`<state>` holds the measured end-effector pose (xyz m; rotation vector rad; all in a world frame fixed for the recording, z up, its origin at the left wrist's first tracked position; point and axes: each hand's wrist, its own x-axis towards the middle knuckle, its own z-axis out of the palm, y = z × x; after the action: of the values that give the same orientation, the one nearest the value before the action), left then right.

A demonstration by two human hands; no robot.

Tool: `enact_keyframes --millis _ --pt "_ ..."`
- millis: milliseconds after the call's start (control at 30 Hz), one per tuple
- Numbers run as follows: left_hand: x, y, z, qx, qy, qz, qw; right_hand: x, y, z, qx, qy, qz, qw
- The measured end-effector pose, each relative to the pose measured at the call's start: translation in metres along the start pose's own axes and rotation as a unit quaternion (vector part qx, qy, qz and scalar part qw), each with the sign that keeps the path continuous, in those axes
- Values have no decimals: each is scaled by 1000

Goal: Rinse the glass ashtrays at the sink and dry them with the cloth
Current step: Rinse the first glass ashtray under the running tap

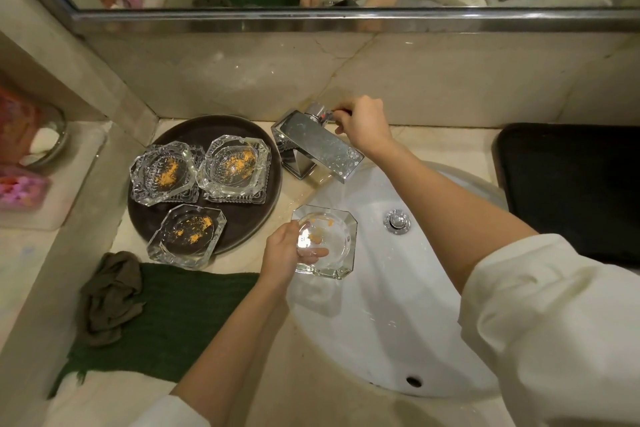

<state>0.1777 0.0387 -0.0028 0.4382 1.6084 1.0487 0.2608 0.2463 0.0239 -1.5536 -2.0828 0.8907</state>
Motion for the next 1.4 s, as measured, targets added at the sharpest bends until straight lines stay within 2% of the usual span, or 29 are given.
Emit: enact_keyframes --millis 333,500,567,633,700,733,767,833,900,933,1000,1100,1300,1400 --pt "9 1 6 2 2 0 1000 0 1 -2 27 -7 -5 1000" --pt "11 2 10 -15 -8 -5 1000 -9 8 -7 75 -30 17 997" --pt "14 0 13 -28 -12 -12 999 -22 24 -6 112 -7 50 992" --pt "17 -3 17 -41 -15 -21 999 -48 43 -1 184 58 88 977" --pt "20 -4 22 -47 -19 -30 998 -81 61 9 206 115 134 962" --pt "22 -5 25 -52 -21 -32 998 -96 69 15 213 113 154 958" --pt "23 -5 28 -63 -23 -35 997 -109 75 21 222 87 174 955" --pt "27 -5 33 -91 -27 -47 994 -127 81 31 251 -15 217 943" --pt "32 -5 39 -112 -34 -58 991 -134 81 37 317 -94 256 908" --pt "34 -5 41 -122 -38 -64 990 -135 80 39 354 -105 269 890" --pt "38 -5 45 -154 -39 -85 984 -133 80 41 373 -100 279 879" --pt "43 -4 45 -200 -41 -122 971 -127 83 42 349 -82 280 891" --pt "46 -12 42 -92 -44 -111 989 -130 92 40 299 -73 272 912" --pt "47 -22 40 -42 -46 -109 992 -134 96 38 273 -94 267 919"
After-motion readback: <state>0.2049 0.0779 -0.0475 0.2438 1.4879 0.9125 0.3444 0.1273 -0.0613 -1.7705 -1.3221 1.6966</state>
